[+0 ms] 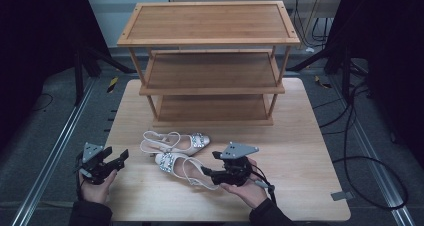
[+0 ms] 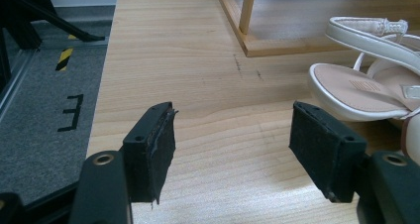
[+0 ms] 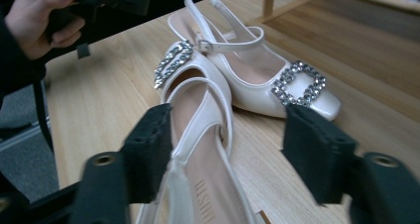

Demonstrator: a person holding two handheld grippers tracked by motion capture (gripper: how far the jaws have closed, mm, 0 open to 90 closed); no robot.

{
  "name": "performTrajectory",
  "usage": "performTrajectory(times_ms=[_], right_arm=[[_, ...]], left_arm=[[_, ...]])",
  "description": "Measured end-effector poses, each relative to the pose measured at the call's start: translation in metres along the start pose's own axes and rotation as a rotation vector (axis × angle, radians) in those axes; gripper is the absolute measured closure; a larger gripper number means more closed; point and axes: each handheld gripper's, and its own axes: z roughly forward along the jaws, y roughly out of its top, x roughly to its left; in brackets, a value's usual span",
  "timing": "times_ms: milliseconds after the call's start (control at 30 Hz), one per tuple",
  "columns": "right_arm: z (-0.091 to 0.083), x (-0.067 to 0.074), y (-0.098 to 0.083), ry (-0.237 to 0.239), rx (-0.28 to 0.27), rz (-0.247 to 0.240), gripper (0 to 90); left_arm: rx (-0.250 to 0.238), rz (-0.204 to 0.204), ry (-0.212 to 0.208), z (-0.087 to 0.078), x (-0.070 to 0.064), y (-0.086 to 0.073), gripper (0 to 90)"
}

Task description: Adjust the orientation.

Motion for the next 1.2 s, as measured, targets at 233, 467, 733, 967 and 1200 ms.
performTrajectory(times_ms=[233,467,733,967,1200], right_arm=[[-0.005,0.015,-0.009,0.013,0.03,-0.028,17.7],[0.014,0.014,-0.029,0.0,0.127,-0.047,17.2],[0.032,0.017,-0.04,-0.04,0.193,-0.117,19.5],[0.039,0.017,-0.045,-0.061,0.199,-0.138,37.4],[0.031,0.014,-0.041,0.025,0.186,-0.085,48.5]], left_arm=[[0.0,-0.001,-0.001,0.0,-0.001,0.0,32.8],[0.006,-0.001,-0.002,0.001,0.001,0.0,32.8],[0.005,0.001,-0.003,0.001,-0.001,0.0,32.8],[0.006,0.001,-0.003,0.001,0.0,0.0,32.8],[0.004,0.001,-0.002,0.001,0.0,0.0,32.9]])
